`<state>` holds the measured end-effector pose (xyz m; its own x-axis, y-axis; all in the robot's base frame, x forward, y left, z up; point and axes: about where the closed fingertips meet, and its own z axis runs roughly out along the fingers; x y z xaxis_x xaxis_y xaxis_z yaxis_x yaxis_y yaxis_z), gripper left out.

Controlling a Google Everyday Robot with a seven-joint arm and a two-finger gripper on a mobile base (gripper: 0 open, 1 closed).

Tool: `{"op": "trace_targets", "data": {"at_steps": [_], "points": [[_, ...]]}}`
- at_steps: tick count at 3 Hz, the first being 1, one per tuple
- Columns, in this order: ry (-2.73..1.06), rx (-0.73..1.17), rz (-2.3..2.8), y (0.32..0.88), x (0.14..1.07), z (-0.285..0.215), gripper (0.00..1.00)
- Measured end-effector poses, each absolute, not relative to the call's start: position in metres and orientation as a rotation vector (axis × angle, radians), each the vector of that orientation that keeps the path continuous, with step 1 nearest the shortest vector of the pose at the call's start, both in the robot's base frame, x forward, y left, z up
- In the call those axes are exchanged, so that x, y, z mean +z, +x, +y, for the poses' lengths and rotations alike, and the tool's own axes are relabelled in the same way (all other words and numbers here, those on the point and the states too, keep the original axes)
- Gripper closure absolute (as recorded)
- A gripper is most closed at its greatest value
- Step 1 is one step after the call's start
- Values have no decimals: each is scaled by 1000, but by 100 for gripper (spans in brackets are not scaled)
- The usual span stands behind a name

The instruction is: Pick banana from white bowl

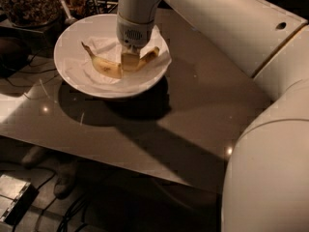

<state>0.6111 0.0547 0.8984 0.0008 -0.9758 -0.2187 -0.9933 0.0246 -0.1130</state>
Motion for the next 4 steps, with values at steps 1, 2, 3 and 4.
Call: {"op": "trace_targets", "data": {"at_steps": [1,2,3,4], "points": [[-2051,109,2037,611,904,49,100],[-2063,120,2014,611,906,45,100],[-2072,173,1944,591,919,37,100],[-2071,224,1904,559,937,25,100]]}}
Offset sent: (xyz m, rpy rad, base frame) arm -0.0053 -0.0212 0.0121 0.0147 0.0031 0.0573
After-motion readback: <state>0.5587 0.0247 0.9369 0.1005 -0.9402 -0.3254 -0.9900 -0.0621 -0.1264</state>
